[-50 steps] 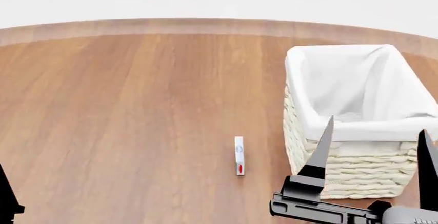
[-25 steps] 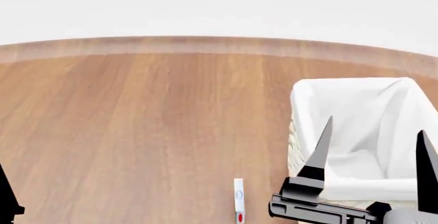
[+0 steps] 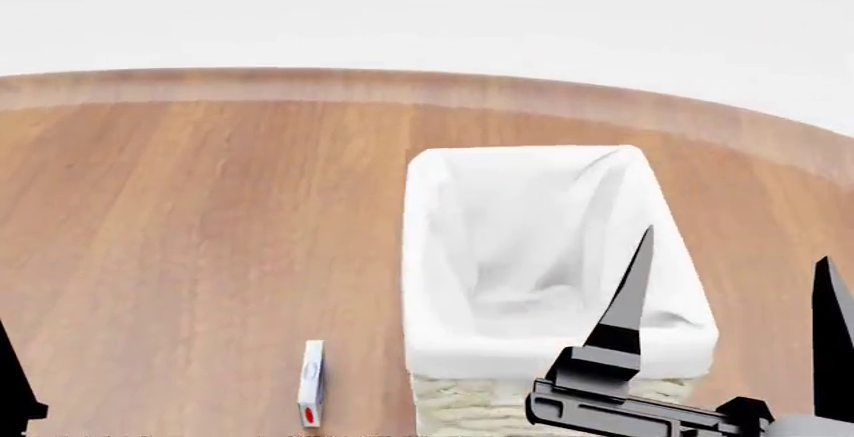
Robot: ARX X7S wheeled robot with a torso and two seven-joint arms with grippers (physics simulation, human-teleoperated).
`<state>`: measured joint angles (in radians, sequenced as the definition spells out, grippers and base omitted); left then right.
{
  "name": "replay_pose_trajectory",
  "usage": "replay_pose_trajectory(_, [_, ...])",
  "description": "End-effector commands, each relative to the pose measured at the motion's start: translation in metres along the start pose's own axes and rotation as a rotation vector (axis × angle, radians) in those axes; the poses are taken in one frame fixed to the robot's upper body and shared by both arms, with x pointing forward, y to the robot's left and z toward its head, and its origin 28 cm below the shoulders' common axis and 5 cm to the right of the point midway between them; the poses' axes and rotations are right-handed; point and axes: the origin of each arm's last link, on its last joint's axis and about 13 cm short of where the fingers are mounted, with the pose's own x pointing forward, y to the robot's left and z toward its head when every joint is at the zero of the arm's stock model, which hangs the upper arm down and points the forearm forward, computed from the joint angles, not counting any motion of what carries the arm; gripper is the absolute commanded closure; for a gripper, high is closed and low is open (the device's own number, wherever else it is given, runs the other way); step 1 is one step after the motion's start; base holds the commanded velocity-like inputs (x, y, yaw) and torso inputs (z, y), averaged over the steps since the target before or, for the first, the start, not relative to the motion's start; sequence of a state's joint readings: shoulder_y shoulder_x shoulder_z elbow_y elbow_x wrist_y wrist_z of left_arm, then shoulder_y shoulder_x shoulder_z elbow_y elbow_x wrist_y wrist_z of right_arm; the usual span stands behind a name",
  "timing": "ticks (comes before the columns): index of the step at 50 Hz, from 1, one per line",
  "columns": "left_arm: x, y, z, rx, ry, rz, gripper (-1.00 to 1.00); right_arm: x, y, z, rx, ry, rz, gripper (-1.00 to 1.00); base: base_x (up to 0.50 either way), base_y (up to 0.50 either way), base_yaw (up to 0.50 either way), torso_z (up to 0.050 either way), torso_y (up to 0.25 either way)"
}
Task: Pick up the ketchup, and put it in the basket.
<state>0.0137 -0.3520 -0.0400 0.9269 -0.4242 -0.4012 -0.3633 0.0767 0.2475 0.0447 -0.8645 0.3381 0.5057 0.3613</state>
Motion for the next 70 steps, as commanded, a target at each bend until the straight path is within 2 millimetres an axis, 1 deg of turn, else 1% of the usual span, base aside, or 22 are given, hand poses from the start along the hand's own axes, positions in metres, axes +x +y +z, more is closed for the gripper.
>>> replay_pose_trajectory(1, [-0.0002, 0.0000, 0.0008, -0.001, -0.001, 0.000, -1.00, -0.0003, -0.0003, 0.0002, 0.006, -0.001, -0.001, -1.00, -0.02, -0.50, 0.00, 0.000, 0.000])
replay_pose_trajectory(11, [0.0003, 0.0000, -0.0003, -0.001, 0.000, 0.001, -1.00, 0.0008, -0.0007, 0.0003, 0.002, -0.006, -0.004, -1.00, -0.02, -0.48, 0.00, 0.000, 0.000])
replay_pose_trajectory(13, [0.0003, 0.0000, 0.0000, -0.002, 0.000, 0.000, -1.00, 0.0017, 0.0004, -0.0004, -0.036, 0.014, -0.001, -1.00, 0.00, 0.00, 0.00, 0.000, 0.000])
replay_pose_trajectory(19, [0.0001, 0.0006, 0.0005, -0.011, -0.008, 0.002, -1.00, 0.0012, 0.0008, -0.0007, -0.037, 0.006, 0.009, -1.00, 0.00, 0.00, 0.00, 0.000, 0.000])
replay_pose_trajectory(24, [0.0002, 0.0012, 0.0007, -0.021, -0.007, 0.003, -1.00, 0.0012, 0.0009, -0.0007, -0.037, 0.004, 0.007, -1.00, 0.45, 0.00, 0.00, 0.000, 0.000])
replay_pose_trajectory(27, [-0.0008, 0.0010, 0.0021, -0.049, -0.006, -0.028, -1.00, 0.0014, 0.0010, -0.0008, -0.037, 0.006, 0.008, -1.00, 0.00, 0.00, 0.00, 0.000, 0.000])
replay_pose_trajectory(34, [-0.0022, 0.0010, 0.0051, -0.051, -0.011, -0.026, -1.00, 0.0008, 0.0010, 0.0003, -0.034, 0.000, 0.010, -1.00, 0.00, 0.00, 0.00, 0.050, 0.000])
replay_pose_trajectory(70, [-0.0020, 0.0013, 0.0060, -0.075, -0.015, -0.030, -1.00, 0.0013, 0.0009, 0.0007, -0.033, -0.001, 0.008, -1.00, 0.00, 0.00, 0.00, 0.050, 0.000])
